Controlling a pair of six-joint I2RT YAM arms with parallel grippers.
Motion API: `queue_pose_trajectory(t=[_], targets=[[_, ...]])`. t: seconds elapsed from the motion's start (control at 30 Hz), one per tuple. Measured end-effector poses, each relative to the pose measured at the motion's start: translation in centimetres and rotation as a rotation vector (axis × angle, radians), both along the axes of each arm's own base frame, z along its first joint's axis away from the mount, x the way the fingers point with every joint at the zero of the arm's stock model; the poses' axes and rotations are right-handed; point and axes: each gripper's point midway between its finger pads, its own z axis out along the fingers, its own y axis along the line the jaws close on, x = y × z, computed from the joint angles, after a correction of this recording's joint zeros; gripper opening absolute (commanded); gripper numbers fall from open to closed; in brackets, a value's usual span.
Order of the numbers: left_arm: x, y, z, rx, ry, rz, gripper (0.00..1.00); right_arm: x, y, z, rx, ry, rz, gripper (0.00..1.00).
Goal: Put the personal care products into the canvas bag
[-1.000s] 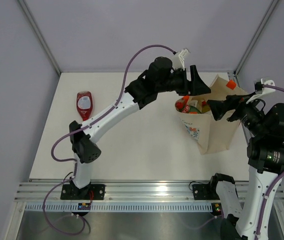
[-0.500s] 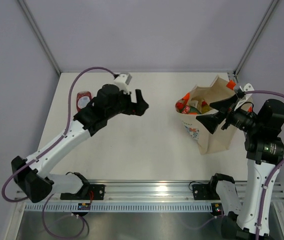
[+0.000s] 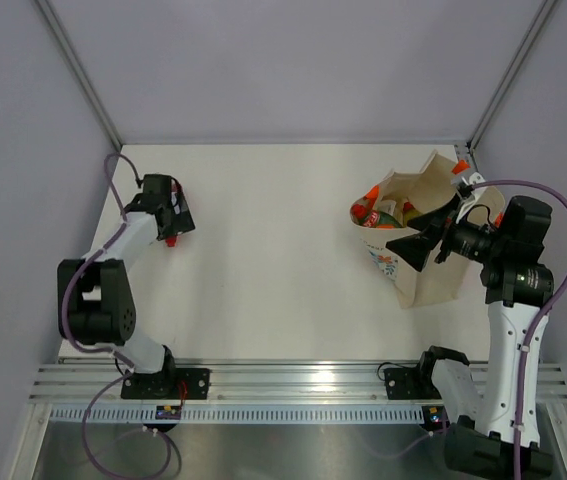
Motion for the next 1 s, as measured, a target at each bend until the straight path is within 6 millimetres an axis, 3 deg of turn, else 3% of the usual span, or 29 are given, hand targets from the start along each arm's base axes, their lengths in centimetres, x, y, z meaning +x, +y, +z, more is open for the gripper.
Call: queue_pose_trajectory(t=[0.1,0.3,0.4,0.53,0.7,0.87,0.97,1.0], targets=[[2.1,0.2,-2.0,0.02,0.059,-0.005,0.99,0.3,0.0,-0.6,0.013,0.026,0.013,0.99],[8.4,1.0,-1.5,0.08,0.016,0.014,0.99,1.0,-0.1,-1.4,0.019,0.055,0.022,0.99],[10.1,1.6,-1.7,0.113,0.015,0.016,0.99,1.2,-0.2,-1.7,0.019,0.06,0.024,1.0],[12.1,2.1,-3.3,0.154,0.068,-0.002,0.99,1.5,-0.1,-1.7,0.025,0.058,0.036,0.99],[12.3,2.5,-6.3,0.193,0.186,-0.032,0.99,1.8,-0.2,-1.7,0.027,0.054,0.041,0.99],[12.7,2.5,-6.2,0.199,0.22,-0.047,0.97,1.9,0.0,-1.6,0.039,0.054,0.058,0.99],[12.6,2.4,-6.3,0.196,0.239,-0.057,0.81,1.8,0.0,-1.6,0.044,0.058,0.061,0.99],[12.5,2.4,-6.3,0.193,0.243,-0.06,0.68,1.8,0.0,-1.6,0.045,0.058,0.062,1.0]])
